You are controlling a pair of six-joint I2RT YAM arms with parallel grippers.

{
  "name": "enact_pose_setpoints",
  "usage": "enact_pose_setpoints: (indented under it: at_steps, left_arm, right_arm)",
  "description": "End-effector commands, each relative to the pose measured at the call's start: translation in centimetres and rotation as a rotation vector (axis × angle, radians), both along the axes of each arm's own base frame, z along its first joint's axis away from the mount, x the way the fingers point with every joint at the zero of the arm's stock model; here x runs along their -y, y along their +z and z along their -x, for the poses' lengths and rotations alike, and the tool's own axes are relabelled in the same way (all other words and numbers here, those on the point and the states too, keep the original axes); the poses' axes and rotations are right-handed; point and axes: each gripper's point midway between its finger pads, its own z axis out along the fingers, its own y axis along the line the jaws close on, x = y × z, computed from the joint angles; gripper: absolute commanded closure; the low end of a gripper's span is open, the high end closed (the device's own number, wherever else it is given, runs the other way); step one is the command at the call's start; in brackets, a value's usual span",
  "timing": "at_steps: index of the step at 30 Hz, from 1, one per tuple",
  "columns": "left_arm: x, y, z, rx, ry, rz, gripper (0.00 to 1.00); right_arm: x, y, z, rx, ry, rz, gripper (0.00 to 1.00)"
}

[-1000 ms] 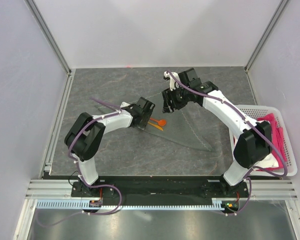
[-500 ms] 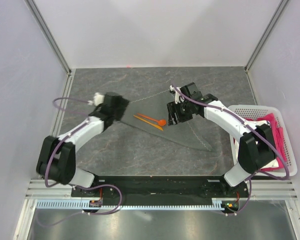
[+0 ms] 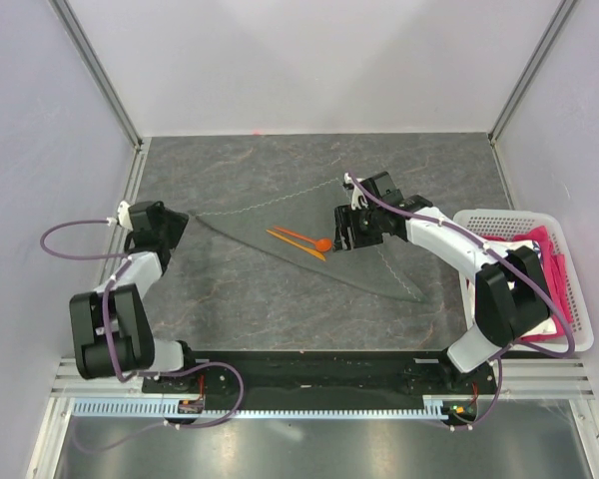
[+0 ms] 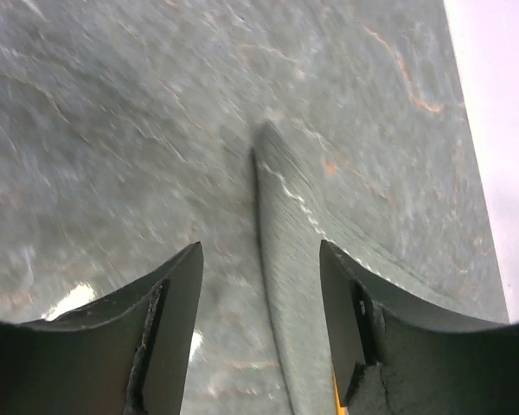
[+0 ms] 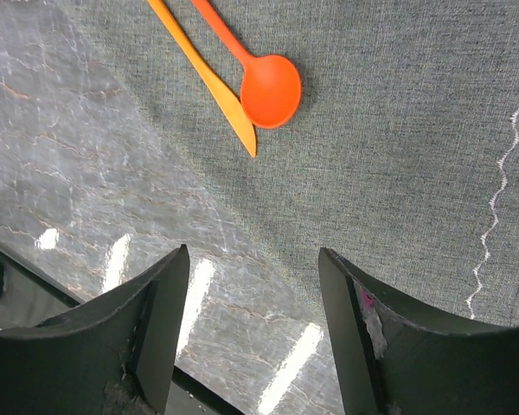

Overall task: Fold the napkin, place the utensils inside, and roll it up
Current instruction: Fold the napkin

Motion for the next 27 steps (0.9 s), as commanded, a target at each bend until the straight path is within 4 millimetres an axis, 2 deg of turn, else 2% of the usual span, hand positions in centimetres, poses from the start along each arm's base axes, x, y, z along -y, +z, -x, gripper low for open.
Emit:
enact_pose_setpoints:
  at_steps: [1, 4, 8, 19, 27]
  left_arm:
    - [0.6, -0.4, -2.6, 0.091, -0.186, 0.015, 0.43]
    - [1.3, 0.1, -4.0, 0.133, -0.259, 0.021, 0.48]
    - [1.8, -0.7, -4.9, 0.143, -0.297, 0.040, 0.48]
    - [1.1, -2.9, -5.9, 0.089, -0.269, 0.057, 0.51]
    - [0.2, -3.6, -6.7, 0.081, -0.246, 0.057, 0.52]
  right_arm:
    - [-0.4, 2.6, -1.1, 0.072, -0.043, -0.049, 0.30]
    - [-0.3, 2.4, -1.2, 0.068, -0.054, -0.043, 0.30]
    - [-0.3, 2.2, -1.4, 0.063, -0.062, -0.043, 0.30]
    - [-0.5, 2.1, -1.6, 0.066, -0.052, -0.042, 0.30]
    - [-0.4, 1.9, -1.5, 0.061, -0.054, -0.036, 0.30]
